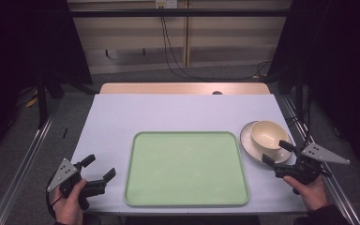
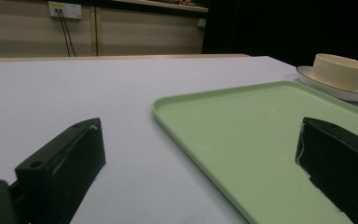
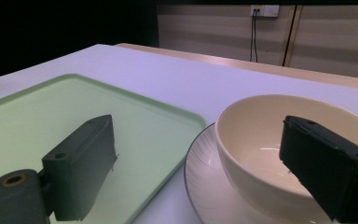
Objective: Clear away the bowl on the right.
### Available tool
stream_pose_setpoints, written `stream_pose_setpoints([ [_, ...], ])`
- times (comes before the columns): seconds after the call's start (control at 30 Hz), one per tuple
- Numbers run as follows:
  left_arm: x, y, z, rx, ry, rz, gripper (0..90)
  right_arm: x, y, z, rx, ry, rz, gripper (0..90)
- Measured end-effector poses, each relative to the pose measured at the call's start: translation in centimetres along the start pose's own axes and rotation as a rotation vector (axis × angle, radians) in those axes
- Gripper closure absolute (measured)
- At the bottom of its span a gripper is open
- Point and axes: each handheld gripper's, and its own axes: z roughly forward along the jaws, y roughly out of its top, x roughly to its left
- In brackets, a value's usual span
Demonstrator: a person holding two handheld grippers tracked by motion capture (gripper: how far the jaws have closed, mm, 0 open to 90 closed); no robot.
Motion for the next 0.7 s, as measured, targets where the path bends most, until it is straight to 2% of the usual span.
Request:
stream_pose_setpoints([
  [0.03,0.0,0.0,0.0,0.0,0.001,0.0,1.4,-0.1,0.1,-0.1,-0.001,0.001,0.013,10.4],
  [0.17,0.0,0.0,0.0,0.0,0.004,0.001,1.4,-0.3,0.1,-0.1,-0.001,0.001,0.008,10.1],
  [0.27,0.0,0.0,0.0,0.0,0.001,-0.002,1.4,-0.4,0.3,-0.1,0.001,0.011,0.036,10.1],
  [0.47,0.0,0.0,0.0,0.0,0.003,0.002,1.4,-0.8,0.6,0.1,0.028,0.011,0.042,10.1],
  [0.5,0.0,0.0,0.1,0.0,0.001,-0.002,1.4,-1.1,0.9,0.1,0.042,0.011,0.031,10.9],
  [0.67,0.1,0.0,0.1,0.007,0.003,0.004,1.4,-1.9,1.3,-0.4,0.047,-0.004,0.035,12.4],
  [0.7,0.1,0.0,0.1,0.01,0.003,0.009,1.4,-2.2,1.3,-0.5,0.051,-0.005,0.056,12.4],
])
